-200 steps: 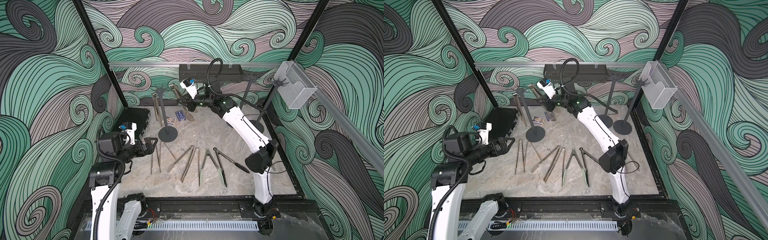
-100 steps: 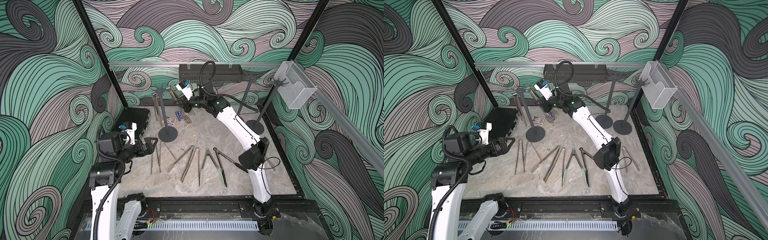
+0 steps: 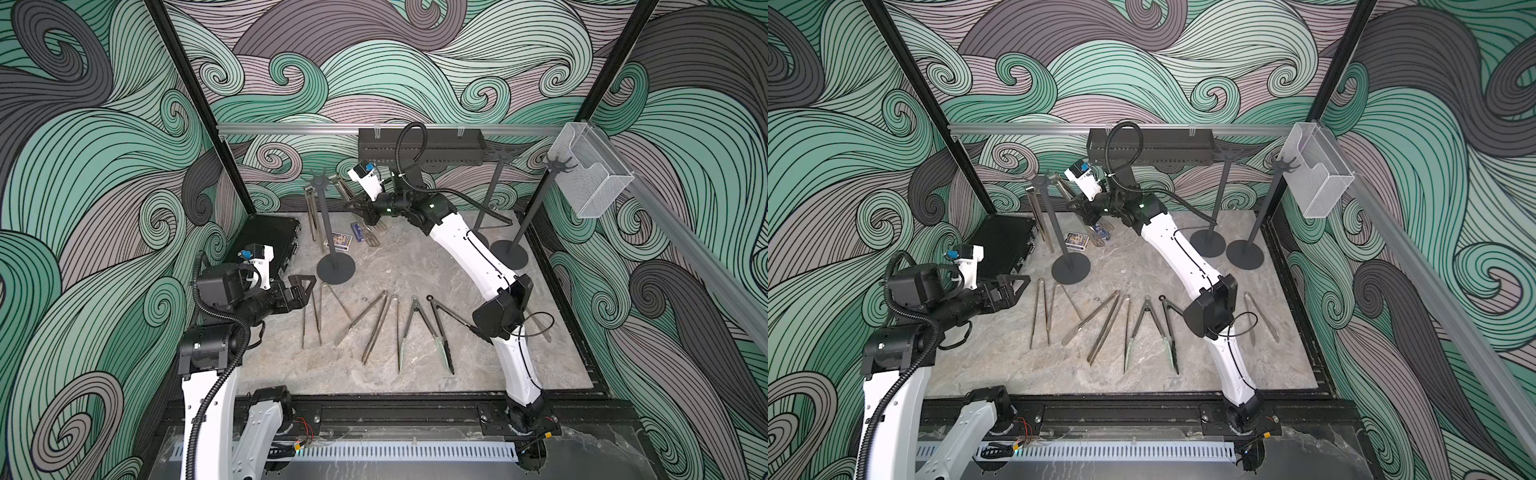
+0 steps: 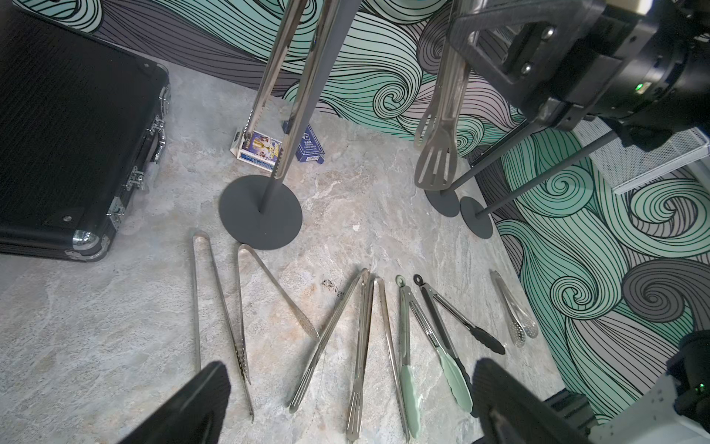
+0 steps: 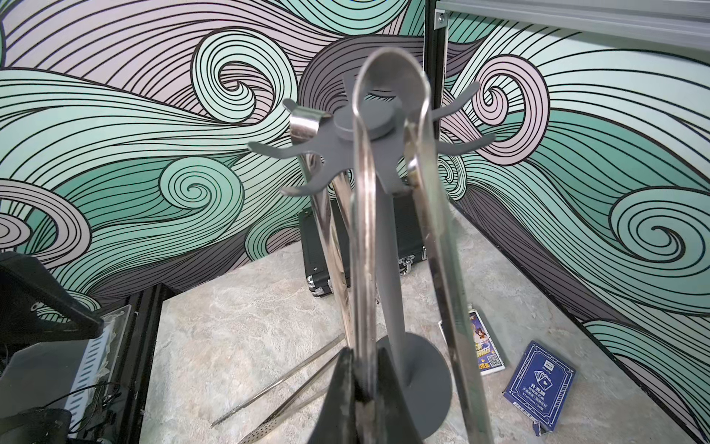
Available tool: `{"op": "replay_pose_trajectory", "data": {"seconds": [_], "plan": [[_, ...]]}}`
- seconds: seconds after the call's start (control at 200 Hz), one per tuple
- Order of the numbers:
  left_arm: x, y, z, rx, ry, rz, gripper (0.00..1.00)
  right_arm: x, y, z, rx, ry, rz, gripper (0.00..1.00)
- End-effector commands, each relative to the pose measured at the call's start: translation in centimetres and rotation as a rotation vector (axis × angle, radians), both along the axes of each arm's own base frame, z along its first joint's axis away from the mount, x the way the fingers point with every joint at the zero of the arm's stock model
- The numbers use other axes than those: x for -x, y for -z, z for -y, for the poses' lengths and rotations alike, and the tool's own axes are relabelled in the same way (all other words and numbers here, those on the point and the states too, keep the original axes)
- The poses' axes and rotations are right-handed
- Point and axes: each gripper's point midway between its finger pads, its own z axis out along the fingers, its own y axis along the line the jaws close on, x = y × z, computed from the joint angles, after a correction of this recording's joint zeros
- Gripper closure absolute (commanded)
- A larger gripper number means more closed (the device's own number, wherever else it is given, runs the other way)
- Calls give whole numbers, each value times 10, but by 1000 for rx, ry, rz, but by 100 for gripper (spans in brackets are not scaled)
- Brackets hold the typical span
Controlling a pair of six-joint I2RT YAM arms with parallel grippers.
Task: Hang food tongs on kitchen utensil racks
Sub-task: Hang the food tongs on the rack.
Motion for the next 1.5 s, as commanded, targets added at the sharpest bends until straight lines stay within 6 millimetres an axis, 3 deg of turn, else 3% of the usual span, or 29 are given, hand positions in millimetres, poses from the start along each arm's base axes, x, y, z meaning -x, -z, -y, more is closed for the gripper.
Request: {"op": "replay_pose_trajectory", "data": {"seconds": [0.0,0.62,1.096,1.496], "plan": [[1,-3,4,-5,27,28,1,-4,2,-5,-7,11,-5,100],[1,-2,4,-6,28,27,1,-6,31,-14,27,9,-50,100],[0,-2,4,-3,30,27,2,-6,59,-8,71,52,-93,100],[0,-3,5,-1,32,27,1,-6,68,-6,82,62,-109,86]]}}
